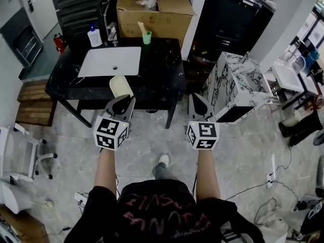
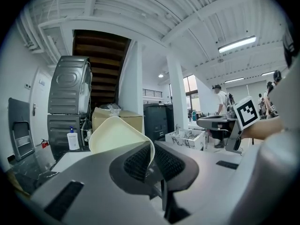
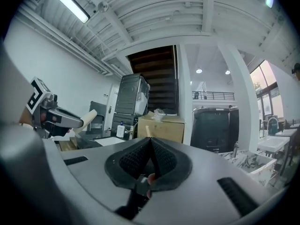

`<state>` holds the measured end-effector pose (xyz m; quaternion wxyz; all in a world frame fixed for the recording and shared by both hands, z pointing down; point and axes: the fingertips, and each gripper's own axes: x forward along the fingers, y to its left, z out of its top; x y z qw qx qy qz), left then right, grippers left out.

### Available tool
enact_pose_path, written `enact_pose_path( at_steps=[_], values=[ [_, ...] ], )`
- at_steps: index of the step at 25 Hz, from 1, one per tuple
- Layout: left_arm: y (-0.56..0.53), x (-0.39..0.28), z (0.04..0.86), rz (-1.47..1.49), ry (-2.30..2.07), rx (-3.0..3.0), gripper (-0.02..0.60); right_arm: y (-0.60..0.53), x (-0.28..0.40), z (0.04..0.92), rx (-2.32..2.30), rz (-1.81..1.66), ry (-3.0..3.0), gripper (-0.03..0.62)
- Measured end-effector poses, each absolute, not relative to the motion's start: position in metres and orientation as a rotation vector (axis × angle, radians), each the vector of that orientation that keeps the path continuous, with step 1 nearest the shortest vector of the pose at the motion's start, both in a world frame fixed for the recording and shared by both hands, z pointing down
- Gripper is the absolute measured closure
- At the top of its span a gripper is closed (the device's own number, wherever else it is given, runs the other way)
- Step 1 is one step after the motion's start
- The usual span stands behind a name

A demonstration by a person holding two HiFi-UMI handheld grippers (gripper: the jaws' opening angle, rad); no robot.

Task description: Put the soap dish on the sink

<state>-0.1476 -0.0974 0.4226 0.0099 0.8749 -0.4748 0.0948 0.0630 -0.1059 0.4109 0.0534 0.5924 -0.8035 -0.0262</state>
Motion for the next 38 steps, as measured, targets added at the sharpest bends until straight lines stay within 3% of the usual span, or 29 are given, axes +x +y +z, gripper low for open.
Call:
enact_pose_path(
  at_steps=[16, 38],
  values=[
    [-0.247, -0.076, 0.425, 0.406, -1.506, 2.691, 0.546, -0.265, 0.123, 0.417, 1.741, -0.027, -2.503, 0.580],
    [-0.335, -0.065, 0.434, 0.416, -1.464, 2.689, 0.546, -0.350, 0.126, 0.424, 1.732, -0.007, -2.478, 0.580]
  ],
)
